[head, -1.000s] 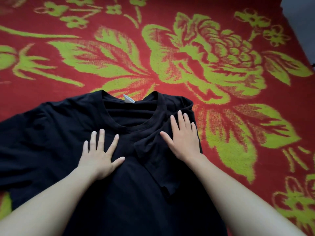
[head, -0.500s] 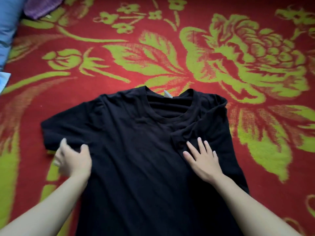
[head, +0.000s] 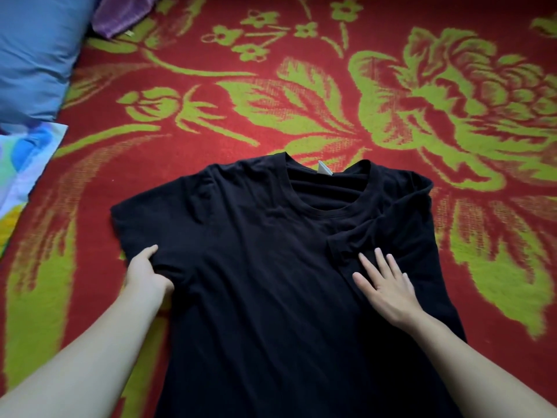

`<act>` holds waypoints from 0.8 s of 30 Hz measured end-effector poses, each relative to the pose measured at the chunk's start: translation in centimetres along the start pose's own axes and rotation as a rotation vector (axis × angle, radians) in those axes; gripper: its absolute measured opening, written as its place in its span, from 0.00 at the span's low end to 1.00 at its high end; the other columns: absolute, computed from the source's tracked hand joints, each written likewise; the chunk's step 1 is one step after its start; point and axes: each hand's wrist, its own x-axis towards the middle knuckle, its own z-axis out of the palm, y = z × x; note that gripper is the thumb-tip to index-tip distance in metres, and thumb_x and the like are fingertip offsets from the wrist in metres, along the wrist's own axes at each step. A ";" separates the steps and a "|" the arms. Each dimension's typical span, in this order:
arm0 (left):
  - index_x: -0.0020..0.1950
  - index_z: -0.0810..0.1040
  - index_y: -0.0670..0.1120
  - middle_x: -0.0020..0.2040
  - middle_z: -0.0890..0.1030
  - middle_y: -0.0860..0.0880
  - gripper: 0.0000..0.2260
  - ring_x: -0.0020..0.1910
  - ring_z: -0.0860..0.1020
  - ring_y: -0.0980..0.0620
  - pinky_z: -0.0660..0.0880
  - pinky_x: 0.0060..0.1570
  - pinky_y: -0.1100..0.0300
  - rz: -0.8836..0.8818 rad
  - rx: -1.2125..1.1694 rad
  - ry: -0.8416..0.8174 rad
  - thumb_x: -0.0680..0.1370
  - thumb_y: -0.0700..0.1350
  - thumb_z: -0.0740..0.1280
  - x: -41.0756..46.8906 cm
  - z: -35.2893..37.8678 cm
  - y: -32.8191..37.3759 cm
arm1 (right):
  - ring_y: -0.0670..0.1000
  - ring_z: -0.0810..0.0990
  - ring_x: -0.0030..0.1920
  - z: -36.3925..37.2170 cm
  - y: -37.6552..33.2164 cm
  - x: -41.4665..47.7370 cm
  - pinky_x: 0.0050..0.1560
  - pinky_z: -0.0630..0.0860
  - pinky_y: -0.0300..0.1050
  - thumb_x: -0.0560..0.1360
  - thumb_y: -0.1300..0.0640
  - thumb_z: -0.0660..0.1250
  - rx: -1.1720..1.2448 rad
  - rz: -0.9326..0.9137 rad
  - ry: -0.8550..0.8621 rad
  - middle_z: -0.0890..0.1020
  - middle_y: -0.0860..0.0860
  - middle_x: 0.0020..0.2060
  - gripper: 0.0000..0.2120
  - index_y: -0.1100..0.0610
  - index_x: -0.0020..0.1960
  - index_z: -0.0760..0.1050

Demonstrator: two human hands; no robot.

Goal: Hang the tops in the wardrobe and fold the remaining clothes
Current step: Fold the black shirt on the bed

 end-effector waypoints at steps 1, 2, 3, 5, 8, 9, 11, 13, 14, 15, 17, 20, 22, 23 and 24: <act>0.57 0.77 0.47 0.59 0.78 0.48 0.10 0.52 0.77 0.46 0.73 0.50 0.47 0.038 -0.020 0.003 0.75 0.43 0.66 -0.2 -0.2 0.1 | 0.45 0.33 0.74 0.0 0.0 0.0 0.73 0.38 0.51 0.77 0.35 0.47 -0.003 -0.003 -0.004 0.38 0.43 0.75 0.29 0.40 0.75 0.45; 0.59 0.76 0.47 0.60 0.78 0.48 0.13 0.52 0.78 0.46 0.73 0.49 0.48 0.089 -0.015 0.023 0.75 0.42 0.67 -0.6 -0.1 0.0 | 0.45 0.33 0.74 0.1 -0.1 0.0 0.73 0.38 0.51 0.77 0.35 0.47 -0.005 -0.006 -0.004 0.38 0.43 0.75 0.29 0.40 0.75 0.45; 0.62 0.76 0.48 0.60 0.78 0.49 0.17 0.53 0.78 0.48 0.74 0.50 0.50 0.156 -0.062 0.052 0.74 0.40 0.68 -1.2 0.1 0.0 | 0.45 0.33 0.74 0.1 -0.1 0.0 0.73 0.38 0.51 0.77 0.35 0.47 -0.006 -0.007 0.001 0.38 0.43 0.75 0.29 0.40 0.75 0.45; 0.67 0.71 0.45 0.60 0.76 0.49 0.23 0.54 0.77 0.49 0.74 0.54 0.54 0.515 0.004 0.165 0.72 0.36 0.68 -1.7 0.8 -0.6 | 0.45 0.32 0.73 0.1 0.0 0.1 0.73 0.37 0.51 0.77 0.34 0.47 -0.014 -0.008 0.012 0.37 0.43 0.75 0.30 0.40 0.75 0.43; 0.51 0.72 0.33 0.48 0.73 0.34 0.09 0.50 0.71 0.43 0.67 0.52 0.52 1.533 0.630 -0.022 0.73 0.35 0.64 -4.1 0.8 -4.1 | 0.44 0.30 0.73 0.5 0.3 0.0 0.72 0.35 0.50 0.76 0.34 0.47 -0.031 -0.011 0.020 0.35 0.42 0.75 0.31 0.39 0.75 0.42; 0.47 0.71 0.35 0.44 0.74 0.32 0.07 0.47 0.69 0.42 0.66 0.47 0.52 1.799 0.885 -0.218 0.74 0.39 0.62 -4.7 0.4 -5.6 | 0.44 0.30 0.73 0.6 0.3 0.0 0.72 0.35 0.50 0.76 0.34 0.47 -0.035 -0.012 0.020 0.35 0.42 0.74 0.31 0.39 0.75 0.41; 0.48 0.72 0.40 0.48 0.78 0.31 0.08 0.45 0.74 0.42 0.66 0.44 0.54 2.017 1.328 -0.635 0.76 0.43 0.58 -4.7 -0.8 -7.9 | 0.44 0.29 0.72 0.8 0.3 0.0 0.72 0.34 0.50 0.76 0.33 0.47 -0.041 -0.014 0.014 0.34 0.43 0.74 0.31 0.39 0.75 0.40; 0.53 0.73 0.47 0.55 0.81 0.39 0.12 0.41 0.80 0.45 0.68 0.42 0.57 2.130 1.709 -0.875 0.70 0.41 0.62 -4.5 -2.0 -9.4 | 0.44 0.29 0.72 0.8 0.2 -0.1 0.72 0.34 0.50 0.76 0.33 0.47 -0.051 -0.017 0.010 0.34 0.43 0.74 0.31 0.39 0.75 0.40; 0.56 0.75 0.51 0.57 0.81 0.43 0.18 0.40 0.81 0.48 0.70 0.41 0.58 2.128 1.859 -0.927 0.66 0.42 0.66 -4.2 -2.6 -10.0 | 0.45 0.29 0.72 0.8 0.1 0.0 0.72 0.34 0.50 0.76 0.33 0.47 -0.055 -0.019 0.010 0.34 0.43 0.74 0.31 0.40 0.75 0.40; 0.59 0.77 0.53 0.58 0.81 0.46 0.24 0.40 0.81 0.50 0.73 0.40 0.61 2.039 1.976 -0.955 0.62 0.43 0.71 -4.0 -3.0 -10.2 | 0.44 0.29 0.72 0.8 0.1 0.0 0.72 0.34 0.50 0.76 0.33 0.46 -0.057 -0.022 0.010 0.34 0.43 0.74 0.32 0.39 0.75 0.40; 0.64 0.75 0.53 0.57 0.81 0.49 0.28 0.41 0.80 0.52 0.73 0.42 0.62 1.924 2.034 -0.908 0.63 0.49 0.72 -3.6 -3.3 -10.1 | 0.44 0.29 0.72 0.6 0.1 0.0 0.72 0.34 0.50 0.75 0.33 0.46 -0.048 -0.027 0.003 0.34 0.43 0.74 0.32 0.39 0.75 0.40; 0.63 0.74 0.48 0.55 0.81 0.47 0.22 0.45 0.80 0.49 0.65 0.45 0.60 1.893 1.941 -0.837 0.70 0.50 0.59 -3.5 -2.6 -9.4 | 0.44 0.30 0.73 0.3 0.4 0.1 0.72 0.35 0.50 0.76 0.33 0.46 -0.036 -0.030 -0.020 0.35 0.43 0.74 0.31 0.39 0.75 0.41; 0.57 0.80 0.44 0.53 0.82 0.44 0.20 0.47 0.79 0.46 0.68 0.45 0.57 1.888 1.895 -0.732 0.71 0.49 0.58 -3.4 -1.5 -8.8 | 0.45 0.32 0.74 -0.1 0.3 0.4 0.73 0.38 0.50 0.77 0.34 0.46 -0.024 -0.030 -0.040 0.37 0.43 0.75 0.29 0.39 0.75 0.44; 0.55 0.82 0.43 0.53 0.82 0.43 0.20 0.48 0.79 0.44 0.72 0.45 0.55 1.870 1.877 -0.676 0.71 0.50 0.58 -3.4 -0.7 -8.6 | 0.45 0.34 0.74 -0.3 0.2 0.4 0.73 0.39 0.51 0.78 0.36 0.46 -0.016 -0.025 -0.045 0.38 0.44 0.76 0.28 0.40 0.75 0.46; 0.54 0.82 0.42 0.53 0.81 0.41 0.20 0.49 0.80 0.43 0.75 0.44 0.53 1.820 1.874 -0.612 0.71 0.50 0.59 -3.4 0.2 -8.3 | 0.46 0.35 0.75 -0.6 0.0 0.4 0.73 0.40 0.51 0.78 0.37 0.46 -0.004 -0.019 -0.052 0.39 0.44 0.76 0.27 0.40 0.75 0.48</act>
